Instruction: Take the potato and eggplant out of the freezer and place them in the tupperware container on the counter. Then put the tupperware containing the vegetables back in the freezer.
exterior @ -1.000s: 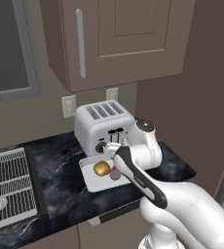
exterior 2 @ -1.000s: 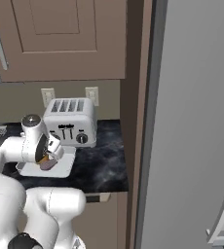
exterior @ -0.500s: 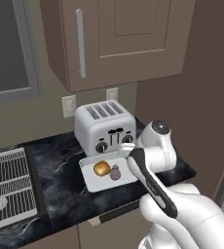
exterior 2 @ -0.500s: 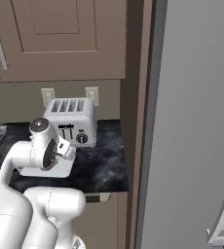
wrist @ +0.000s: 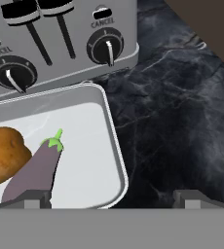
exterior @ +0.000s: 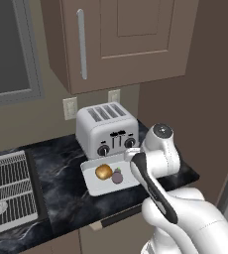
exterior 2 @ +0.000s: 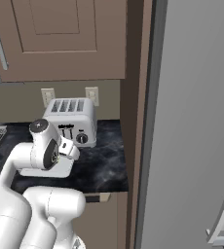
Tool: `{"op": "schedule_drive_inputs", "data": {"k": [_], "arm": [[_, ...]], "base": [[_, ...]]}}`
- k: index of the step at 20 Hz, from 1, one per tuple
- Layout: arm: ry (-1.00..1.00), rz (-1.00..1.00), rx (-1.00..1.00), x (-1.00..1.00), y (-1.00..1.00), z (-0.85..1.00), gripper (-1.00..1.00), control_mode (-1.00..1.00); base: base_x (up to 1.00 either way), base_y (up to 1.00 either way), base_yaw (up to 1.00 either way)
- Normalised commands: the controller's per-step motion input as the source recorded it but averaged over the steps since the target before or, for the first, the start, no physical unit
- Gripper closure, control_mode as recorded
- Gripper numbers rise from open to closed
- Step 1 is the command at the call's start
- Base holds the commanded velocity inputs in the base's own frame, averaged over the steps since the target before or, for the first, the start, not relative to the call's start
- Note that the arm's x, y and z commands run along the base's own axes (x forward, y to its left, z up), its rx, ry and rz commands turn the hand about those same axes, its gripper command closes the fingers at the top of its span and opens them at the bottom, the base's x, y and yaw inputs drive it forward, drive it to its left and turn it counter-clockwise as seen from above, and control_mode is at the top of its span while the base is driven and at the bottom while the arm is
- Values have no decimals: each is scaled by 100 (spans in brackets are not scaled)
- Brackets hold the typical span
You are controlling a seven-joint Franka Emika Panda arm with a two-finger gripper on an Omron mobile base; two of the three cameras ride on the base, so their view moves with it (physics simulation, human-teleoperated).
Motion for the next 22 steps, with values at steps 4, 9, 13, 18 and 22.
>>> {"op": "schedule_drive_inputs", "data": {"k": [4, 9, 13, 18, 22], "arm": [[5, 3, 0, 21, -15, -30, -100, -100], [5, 8, 0, 27, -1, -48, -100, -100], [5, 9, 0, 28, 0, -53, -100, -100], [3, 8, 0, 23, 0, -57, -100, -100], [2, 7, 0, 23, 0, -54, -100, -100]], "base": [[0, 0, 0], [0, 0, 0], [0, 0, 0], [0, 0, 0], [0, 0, 0]]}}
